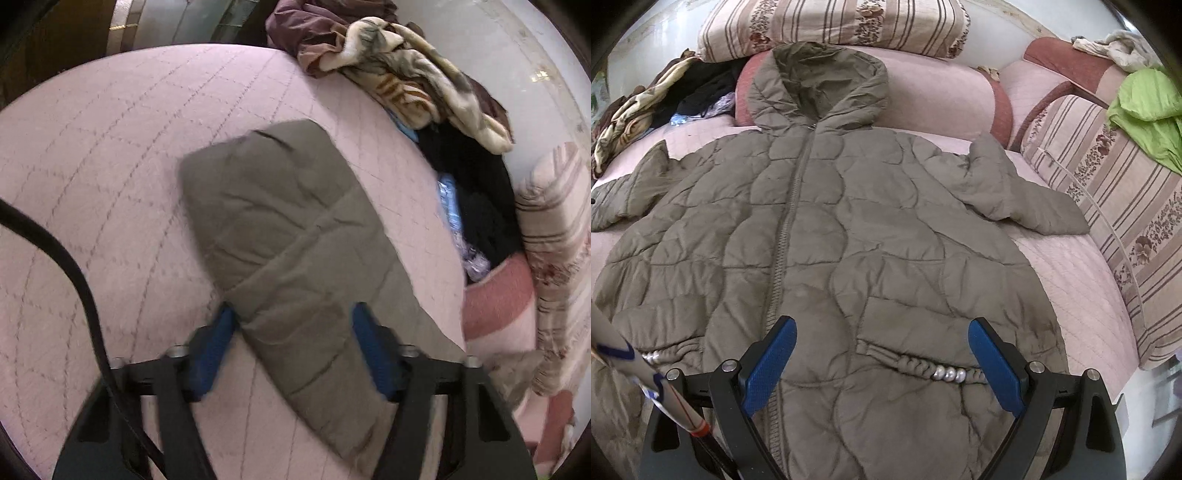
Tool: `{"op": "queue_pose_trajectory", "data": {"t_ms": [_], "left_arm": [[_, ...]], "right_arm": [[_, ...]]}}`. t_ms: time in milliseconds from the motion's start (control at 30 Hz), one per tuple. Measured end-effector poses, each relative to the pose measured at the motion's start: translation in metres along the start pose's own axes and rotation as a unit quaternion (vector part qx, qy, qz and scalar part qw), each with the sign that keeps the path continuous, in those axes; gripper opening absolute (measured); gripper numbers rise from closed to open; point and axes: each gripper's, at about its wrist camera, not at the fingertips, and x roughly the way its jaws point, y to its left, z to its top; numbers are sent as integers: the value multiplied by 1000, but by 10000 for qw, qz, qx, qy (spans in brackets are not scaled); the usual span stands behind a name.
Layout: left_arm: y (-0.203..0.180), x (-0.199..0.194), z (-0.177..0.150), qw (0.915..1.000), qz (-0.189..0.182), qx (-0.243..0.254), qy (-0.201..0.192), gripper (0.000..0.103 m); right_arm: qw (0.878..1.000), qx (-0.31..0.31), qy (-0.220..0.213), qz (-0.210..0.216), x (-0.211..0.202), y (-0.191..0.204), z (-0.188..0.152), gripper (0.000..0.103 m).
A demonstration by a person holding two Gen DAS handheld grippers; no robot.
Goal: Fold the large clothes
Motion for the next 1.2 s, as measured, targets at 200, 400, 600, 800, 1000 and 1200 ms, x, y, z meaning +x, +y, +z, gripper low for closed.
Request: {"op": "queue_pose_trajectory", "data": {"t_ms": [200,400,600,800,1000,1200], "left_arm": [[-17,-20,-1,9986,425,306,47,7],[-84,-90,-34,9931,-33,1148,-247,6],[-174,-142,-120,9728,-837,2158,-108,5],[-241,-135,-234,9437,-1386,2958,514,4],[-254,-82,-334,9245,-878,3543,1096,3],[-232,-100,-377,9157,-778,3767,1163,18]], "right_arm": [[9999,74,-68,64,-3,-8,-1,96],[9991,229,-206,297,-20,-20,-7,95],[9966,566,-348,495,-36,-47,-17,95],[9936,919,-393,532,-43,-81,-27,95],[9908,1177,-272,612,-37,-112,-34,95],[9796,1385,-17,1458,-22,-127,-19,93]]}}
